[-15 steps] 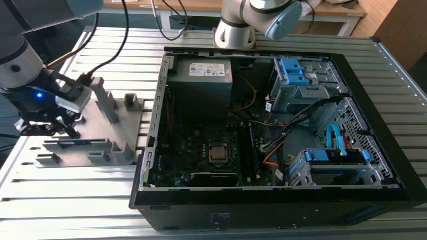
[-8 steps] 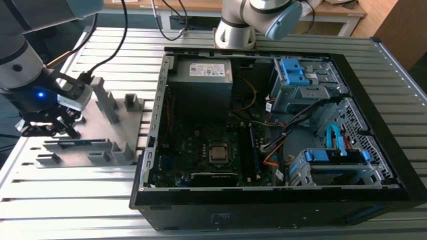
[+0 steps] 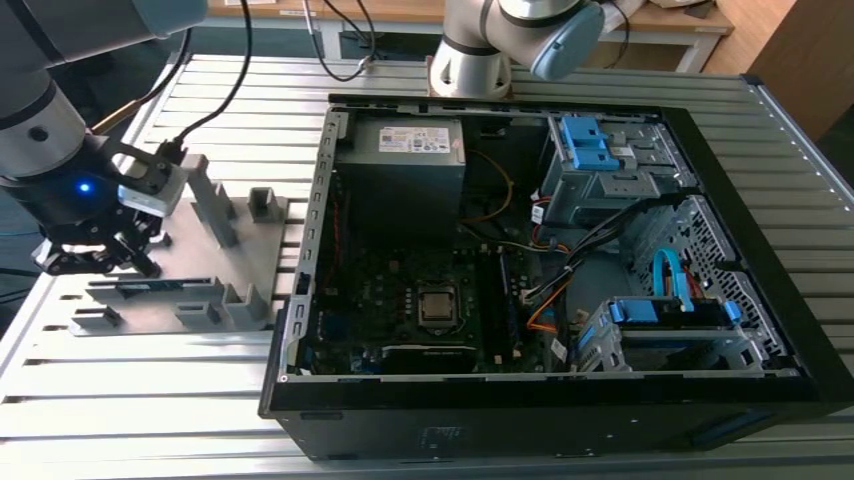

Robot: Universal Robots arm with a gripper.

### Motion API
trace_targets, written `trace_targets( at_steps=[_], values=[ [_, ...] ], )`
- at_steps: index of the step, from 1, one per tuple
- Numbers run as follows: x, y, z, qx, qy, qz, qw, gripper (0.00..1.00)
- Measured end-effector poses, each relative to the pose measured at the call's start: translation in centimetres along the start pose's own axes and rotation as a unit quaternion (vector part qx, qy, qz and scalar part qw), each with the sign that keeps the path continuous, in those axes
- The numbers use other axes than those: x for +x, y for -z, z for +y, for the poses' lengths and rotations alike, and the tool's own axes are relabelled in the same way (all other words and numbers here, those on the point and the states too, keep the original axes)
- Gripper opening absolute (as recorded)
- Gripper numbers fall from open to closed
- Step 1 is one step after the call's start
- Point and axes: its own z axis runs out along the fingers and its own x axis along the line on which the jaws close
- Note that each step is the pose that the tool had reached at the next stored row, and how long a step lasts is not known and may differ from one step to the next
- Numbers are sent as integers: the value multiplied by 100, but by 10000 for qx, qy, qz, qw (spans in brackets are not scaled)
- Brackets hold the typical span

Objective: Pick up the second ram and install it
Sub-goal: 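Pick up the second ram and move it above second insertion slot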

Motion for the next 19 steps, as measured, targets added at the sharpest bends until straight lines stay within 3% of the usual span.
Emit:
trace_targets(
  at_steps=[3, 11, 19],
  values=[
    [0, 0, 0, -6, 267, 0, 9996, 10],
    [0, -1, 0, -13, 537, -2, 9986, 10],
    [0, 0, 0, -20, 822, -2, 9966, 10]
  ],
)
